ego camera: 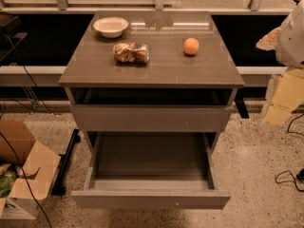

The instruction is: Close middle drawer

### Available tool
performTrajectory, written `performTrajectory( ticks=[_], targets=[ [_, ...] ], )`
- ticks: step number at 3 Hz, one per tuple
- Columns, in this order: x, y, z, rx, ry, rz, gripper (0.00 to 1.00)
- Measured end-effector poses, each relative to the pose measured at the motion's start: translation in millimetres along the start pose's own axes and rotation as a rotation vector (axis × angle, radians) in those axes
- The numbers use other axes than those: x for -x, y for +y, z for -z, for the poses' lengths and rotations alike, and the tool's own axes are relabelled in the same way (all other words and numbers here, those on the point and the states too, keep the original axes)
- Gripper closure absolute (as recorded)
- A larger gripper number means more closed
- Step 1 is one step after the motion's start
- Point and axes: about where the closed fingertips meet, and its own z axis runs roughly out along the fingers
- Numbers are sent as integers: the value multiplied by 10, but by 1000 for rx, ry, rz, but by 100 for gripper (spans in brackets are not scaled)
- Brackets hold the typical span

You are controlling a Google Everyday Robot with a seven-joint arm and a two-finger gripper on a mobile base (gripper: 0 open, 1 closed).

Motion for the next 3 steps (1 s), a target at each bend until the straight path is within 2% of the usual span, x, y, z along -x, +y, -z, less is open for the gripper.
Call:
performTrajectory(
  ticks=[1, 2, 3],
  targets=[
    [0, 0, 0, 0, 0, 0, 0],
    [8, 6, -9, -5, -7, -1, 18],
    [-24, 121, -281, 31, -30, -10, 42]
  ],
)
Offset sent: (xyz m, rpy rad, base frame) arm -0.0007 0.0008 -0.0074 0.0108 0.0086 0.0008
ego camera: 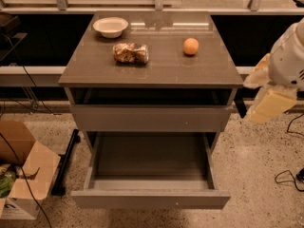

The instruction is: Close middle drawer

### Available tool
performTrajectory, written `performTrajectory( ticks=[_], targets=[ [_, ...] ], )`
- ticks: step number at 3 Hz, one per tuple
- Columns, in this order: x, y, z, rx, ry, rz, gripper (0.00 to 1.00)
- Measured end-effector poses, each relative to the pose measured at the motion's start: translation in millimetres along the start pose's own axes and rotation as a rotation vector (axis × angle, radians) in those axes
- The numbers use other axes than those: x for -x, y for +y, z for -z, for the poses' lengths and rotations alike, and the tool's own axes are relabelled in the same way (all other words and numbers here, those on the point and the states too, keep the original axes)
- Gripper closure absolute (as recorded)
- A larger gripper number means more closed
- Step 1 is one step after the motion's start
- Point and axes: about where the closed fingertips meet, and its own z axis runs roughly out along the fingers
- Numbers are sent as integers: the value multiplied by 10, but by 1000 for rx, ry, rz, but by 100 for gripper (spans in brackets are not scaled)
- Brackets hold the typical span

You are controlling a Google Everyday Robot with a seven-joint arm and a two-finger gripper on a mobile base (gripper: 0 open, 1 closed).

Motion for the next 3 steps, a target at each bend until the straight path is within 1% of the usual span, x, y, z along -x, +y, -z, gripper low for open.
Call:
performTrajectory(
  ticks=[1, 2, 3],
  targets=[
    [-59, 169, -459, 41, -17, -56, 65],
    [-173, 386, -1094, 113, -58, -113, 88],
    [-185, 408, -1140, 115, -57, -115, 100]
  ],
)
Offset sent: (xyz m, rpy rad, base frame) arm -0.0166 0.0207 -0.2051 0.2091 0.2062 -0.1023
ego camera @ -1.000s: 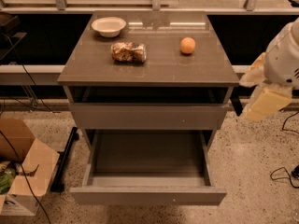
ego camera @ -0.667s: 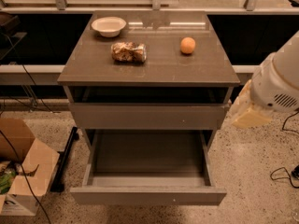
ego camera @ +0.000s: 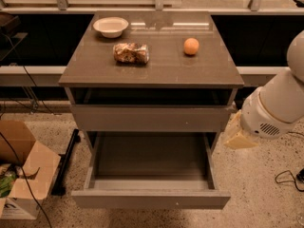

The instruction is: Close middle drawer

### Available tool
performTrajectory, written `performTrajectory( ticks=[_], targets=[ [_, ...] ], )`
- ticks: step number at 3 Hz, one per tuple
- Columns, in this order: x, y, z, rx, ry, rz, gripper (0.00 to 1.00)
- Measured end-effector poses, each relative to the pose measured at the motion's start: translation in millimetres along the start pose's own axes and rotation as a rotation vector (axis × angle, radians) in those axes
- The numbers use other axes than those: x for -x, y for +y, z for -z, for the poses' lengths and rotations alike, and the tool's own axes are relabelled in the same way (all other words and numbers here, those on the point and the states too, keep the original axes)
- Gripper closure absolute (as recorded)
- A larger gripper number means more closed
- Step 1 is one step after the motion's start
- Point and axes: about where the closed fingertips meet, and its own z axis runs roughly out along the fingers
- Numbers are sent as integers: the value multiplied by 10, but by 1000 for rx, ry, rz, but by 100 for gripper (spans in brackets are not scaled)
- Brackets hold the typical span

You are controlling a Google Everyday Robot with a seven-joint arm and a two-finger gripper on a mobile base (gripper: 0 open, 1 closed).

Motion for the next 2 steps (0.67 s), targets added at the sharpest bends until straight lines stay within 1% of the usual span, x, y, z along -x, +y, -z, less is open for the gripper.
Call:
performTrajectory(
  ticks=[1, 2],
  targets=[
    [-5, 3, 11, -11, 13, 4, 100],
    [-162, 56, -443, 53, 5, -34, 100]
  ],
)
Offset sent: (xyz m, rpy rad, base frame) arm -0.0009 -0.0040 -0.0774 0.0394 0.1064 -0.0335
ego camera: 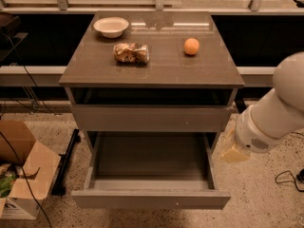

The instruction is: Close middle drawer

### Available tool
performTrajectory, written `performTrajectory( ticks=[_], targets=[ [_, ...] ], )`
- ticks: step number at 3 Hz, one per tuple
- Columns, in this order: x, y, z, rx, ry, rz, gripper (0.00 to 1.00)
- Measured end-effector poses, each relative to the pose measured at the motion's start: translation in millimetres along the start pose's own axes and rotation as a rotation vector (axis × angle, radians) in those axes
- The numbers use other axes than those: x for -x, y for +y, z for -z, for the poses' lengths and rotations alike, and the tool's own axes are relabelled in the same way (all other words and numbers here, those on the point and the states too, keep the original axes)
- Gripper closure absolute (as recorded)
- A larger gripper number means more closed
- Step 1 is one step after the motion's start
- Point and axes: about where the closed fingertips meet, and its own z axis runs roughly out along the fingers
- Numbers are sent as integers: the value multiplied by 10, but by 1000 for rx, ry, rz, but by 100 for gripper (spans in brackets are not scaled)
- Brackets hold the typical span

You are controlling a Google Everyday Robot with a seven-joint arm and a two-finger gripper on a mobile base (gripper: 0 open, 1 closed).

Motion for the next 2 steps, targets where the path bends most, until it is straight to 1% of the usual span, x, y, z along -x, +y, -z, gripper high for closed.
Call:
performTrajectory(
  ticks=[1, 2],
  targets=[
    [-100, -3, -409, 36, -18, -24, 100],
    [-253, 74, -937, 83, -66, -37, 100]
  ],
)
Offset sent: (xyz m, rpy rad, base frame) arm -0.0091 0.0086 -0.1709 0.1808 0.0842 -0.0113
